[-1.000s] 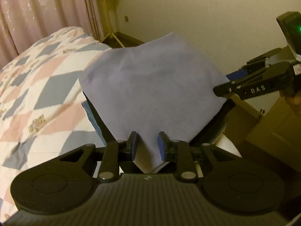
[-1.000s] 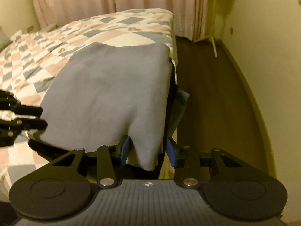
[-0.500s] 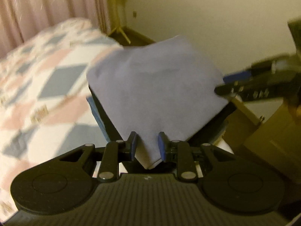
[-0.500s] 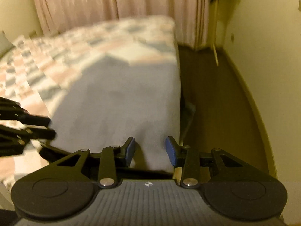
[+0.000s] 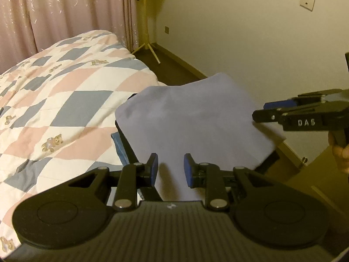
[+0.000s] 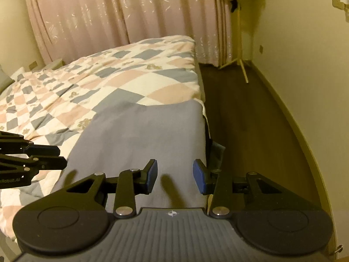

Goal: Fold clothes
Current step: 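Lower the grey pants onto the top of the clothes stack with both grippers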

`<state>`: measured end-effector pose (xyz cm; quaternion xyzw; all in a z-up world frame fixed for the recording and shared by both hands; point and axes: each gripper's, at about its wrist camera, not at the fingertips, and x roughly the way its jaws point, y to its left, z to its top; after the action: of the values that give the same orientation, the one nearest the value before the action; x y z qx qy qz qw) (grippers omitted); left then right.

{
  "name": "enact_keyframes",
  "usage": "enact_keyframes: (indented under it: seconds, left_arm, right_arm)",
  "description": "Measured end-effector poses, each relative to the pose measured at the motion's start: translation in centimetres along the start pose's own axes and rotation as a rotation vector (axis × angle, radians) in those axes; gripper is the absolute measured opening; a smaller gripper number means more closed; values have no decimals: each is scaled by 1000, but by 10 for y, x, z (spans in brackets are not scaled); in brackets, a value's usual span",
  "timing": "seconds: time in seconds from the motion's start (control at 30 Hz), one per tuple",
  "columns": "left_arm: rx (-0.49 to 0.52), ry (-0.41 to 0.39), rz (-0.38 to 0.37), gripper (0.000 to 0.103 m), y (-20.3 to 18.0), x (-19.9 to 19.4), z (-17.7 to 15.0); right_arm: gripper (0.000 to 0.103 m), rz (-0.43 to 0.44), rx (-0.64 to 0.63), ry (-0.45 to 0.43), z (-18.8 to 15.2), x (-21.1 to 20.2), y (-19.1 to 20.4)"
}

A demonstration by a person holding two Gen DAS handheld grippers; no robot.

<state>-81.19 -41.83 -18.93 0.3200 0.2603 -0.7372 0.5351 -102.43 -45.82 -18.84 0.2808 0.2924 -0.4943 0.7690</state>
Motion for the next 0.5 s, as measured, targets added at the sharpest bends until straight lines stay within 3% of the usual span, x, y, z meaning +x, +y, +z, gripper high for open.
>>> enact_keyframes:
  seconds: [0.13, 0.3, 0.47, 0.5]
  left_arm:
    - [-31, 65, -18, 24, 4, 28, -9]
    - [-52, 72, -18, 24, 8, 23, -2]
    - [-69, 96, 28, 24, 13, 7, 16]
    - [-77, 98, 31, 26, 15, 2, 20]
  right_arm:
    - [45, -41, -26, 25, -9, 15, 6]
    - [48, -62, -23, 29, -12, 18, 12]
    - [48, -79, 56, -29, -4, -8, 16]
    - [52, -89, 70, -40, -3, -15, 19]
